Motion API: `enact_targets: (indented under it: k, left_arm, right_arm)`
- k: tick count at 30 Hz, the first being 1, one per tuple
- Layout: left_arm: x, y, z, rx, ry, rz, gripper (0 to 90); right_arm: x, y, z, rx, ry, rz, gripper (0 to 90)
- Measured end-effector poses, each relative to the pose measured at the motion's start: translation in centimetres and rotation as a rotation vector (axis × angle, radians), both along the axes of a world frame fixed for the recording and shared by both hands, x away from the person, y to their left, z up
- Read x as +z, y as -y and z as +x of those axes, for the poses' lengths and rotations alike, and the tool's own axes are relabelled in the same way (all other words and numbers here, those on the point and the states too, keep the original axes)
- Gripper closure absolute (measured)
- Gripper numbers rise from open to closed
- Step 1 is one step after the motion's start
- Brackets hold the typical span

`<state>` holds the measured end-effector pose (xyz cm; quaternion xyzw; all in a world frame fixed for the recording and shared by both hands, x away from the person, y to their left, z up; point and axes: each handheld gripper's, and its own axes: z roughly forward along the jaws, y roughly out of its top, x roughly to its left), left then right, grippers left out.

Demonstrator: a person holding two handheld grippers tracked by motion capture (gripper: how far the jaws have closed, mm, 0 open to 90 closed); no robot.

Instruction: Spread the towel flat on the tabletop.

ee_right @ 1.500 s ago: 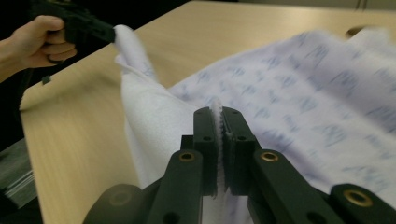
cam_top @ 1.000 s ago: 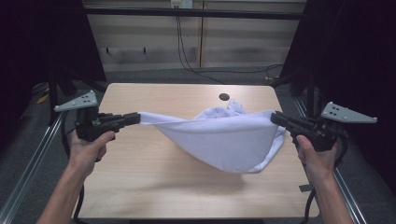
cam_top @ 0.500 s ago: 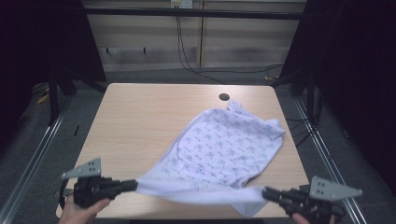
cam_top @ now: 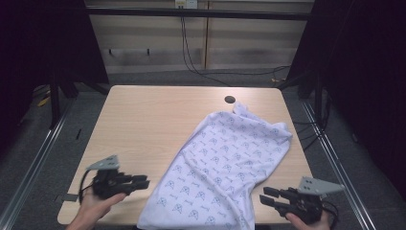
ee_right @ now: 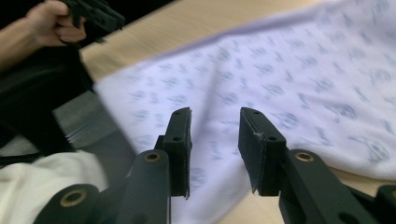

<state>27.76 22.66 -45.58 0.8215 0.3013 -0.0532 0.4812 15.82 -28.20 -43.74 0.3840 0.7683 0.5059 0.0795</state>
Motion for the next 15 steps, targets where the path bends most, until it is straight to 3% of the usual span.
enact_targets:
  k: [2, 4, 5, 7, 9, 10, 11, 13, 15]
  left_arm:
    - [-0.9, 2.1, 1.9, -0.017, -0.014, 0.034, 75.6]
    - [-1.5, 4.4, 3.5, -0.061, 0.008, 0.098, 76.3]
    - [-1.8, 5.1, 4.0, -0.059, 0.003, 0.106, 75.3]
    - [-2.6, 6.5, 5.2, -0.063, -0.012, 0.101, 71.7]
    - [-3.5, 7.8, 5.8, -0.061, -0.002, 0.172, 67.9]
    - [-4.0, 8.2, 6.0, -0.061, 0.007, 0.215, 67.6]
    - [-4.4, 8.2, 6.1, -0.065, 0.022, 0.207, 70.6]
    - [-4.3, 8.0, 5.9, -0.055, 0.063, 0.247, 85.8]
    - [-4.1, 7.5, 5.4, -0.048, 0.092, 0.284, 89.3]
  right_arm:
    - [-1.3, -0.1, 1.9, -0.017, -0.038, -0.060, 61.5]
    - [-2.6, 0.0, 3.6, -0.043, -0.075, -0.089, 59.3]
    - [-3.3, 0.1, 4.4, -0.047, -0.096, -0.108, 57.9]
    - [-3.8, 0.2, 5.1, -0.058, -0.122, -0.126, 56.7]
    - [-4.2, 0.1, 5.4, -0.057, -0.140, -0.133, 54.9]
    - [-4.3, 0.1, 5.4, -0.052, -0.137, -0.135, 54.9]
    - [-4.4, 0.1, 5.4, -0.050, -0.141, -0.129, 54.8]
    - [-4.4, 0.0, 5.3, -0.046, -0.141, -0.136, 54.4]
    - [-4.4, 0.0, 5.3, -0.045, -0.137, -0.140, 54.2]
